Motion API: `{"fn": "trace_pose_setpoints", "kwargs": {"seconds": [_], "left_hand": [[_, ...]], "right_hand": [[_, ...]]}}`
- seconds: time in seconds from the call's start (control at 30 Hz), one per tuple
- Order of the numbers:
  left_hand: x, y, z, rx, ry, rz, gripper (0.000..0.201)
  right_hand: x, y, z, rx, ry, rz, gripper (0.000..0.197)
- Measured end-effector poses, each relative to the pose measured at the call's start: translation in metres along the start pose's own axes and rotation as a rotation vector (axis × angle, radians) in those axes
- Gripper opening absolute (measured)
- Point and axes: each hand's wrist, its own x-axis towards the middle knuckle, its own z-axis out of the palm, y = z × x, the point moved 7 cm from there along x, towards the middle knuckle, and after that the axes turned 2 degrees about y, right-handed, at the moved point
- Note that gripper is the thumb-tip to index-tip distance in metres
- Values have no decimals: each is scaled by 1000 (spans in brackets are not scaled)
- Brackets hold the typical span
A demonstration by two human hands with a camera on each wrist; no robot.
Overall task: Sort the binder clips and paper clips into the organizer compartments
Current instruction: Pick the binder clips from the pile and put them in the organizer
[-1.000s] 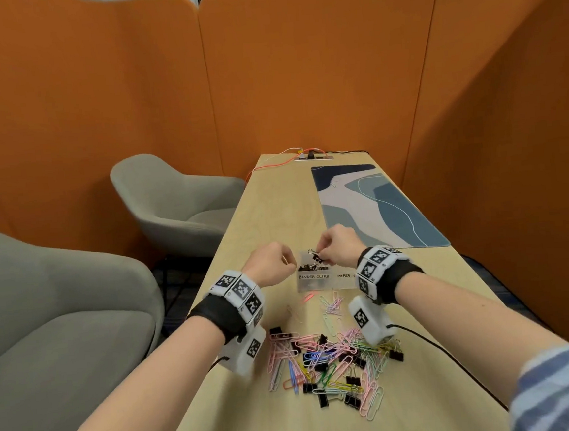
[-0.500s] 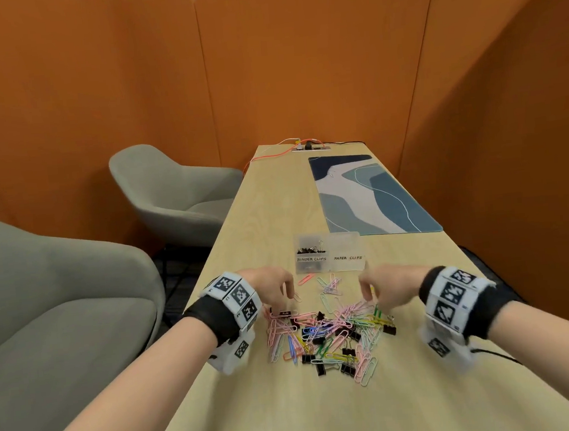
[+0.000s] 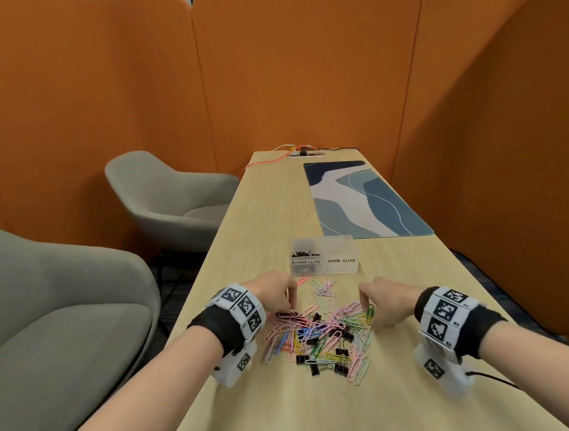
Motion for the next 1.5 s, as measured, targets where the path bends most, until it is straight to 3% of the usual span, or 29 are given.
{"fn": "trace_pose_setpoints", "kwargs": {"seconds": [0.1, 0.17, 0.27, 0.37, 0.53, 0.6, 0.7, 0.77, 0.87, 0.97, 1.07, 1.17, 1.37, 1.5], "left_hand": [[0, -8, -8, -3, 53, -27, 29], [-1, -19, -12, -5, 80, -75, 37], [-3, -35, -2, 20, -16, -126, 36], [-2, -40, 6, -9, -40, -103, 42], [-4, -35, 5, -56, -2, -52, 33], [-4, -30, 4, -69, 1, -29, 32], [-3, -20, 5, -94, -27, 31, 39], [-3, -16, 8, -80, -33, 63, 38], [0, -16, 9, -39, 20, 65, 29], [1, -15, 9, -31, 39, 42, 27], [0, -13, 6, -32, 66, 34, 28], [-2, -12, 5, -50, 97, 46, 27], [-2, -16, 3, -109, 141, 55, 22], [-4, -13, -6, -164, 87, 35, 25]], "right_hand": [[0, -2, -10, 9, -13, -17, 16], [2, 0, -15, 32, -3, -17, 15], [3, 2, -23, 69, 57, -14, 16], [3, -4, -29, 135, 149, -52, 3], [2, -18, -29, 200, 221, -144, 10], [2, -22, -27, 247, 199, -151, 5], [0, -28, -22, 314, 108, -154, 15], [-5, -36, -20, 276, 67, -200, 17], [-14, -48, -13, 120, 73, -299, 2], [-14, -52, 2, -51, 88, -305, 20], [-10, -55, 6, -78, 124, -318, 13], [-3, -48, 7, 9, 82, -283, 33], [-1, -28, -9, 399, -51, -204, 28], [3, -15, -12, 664, -88, -126, 20]]}}
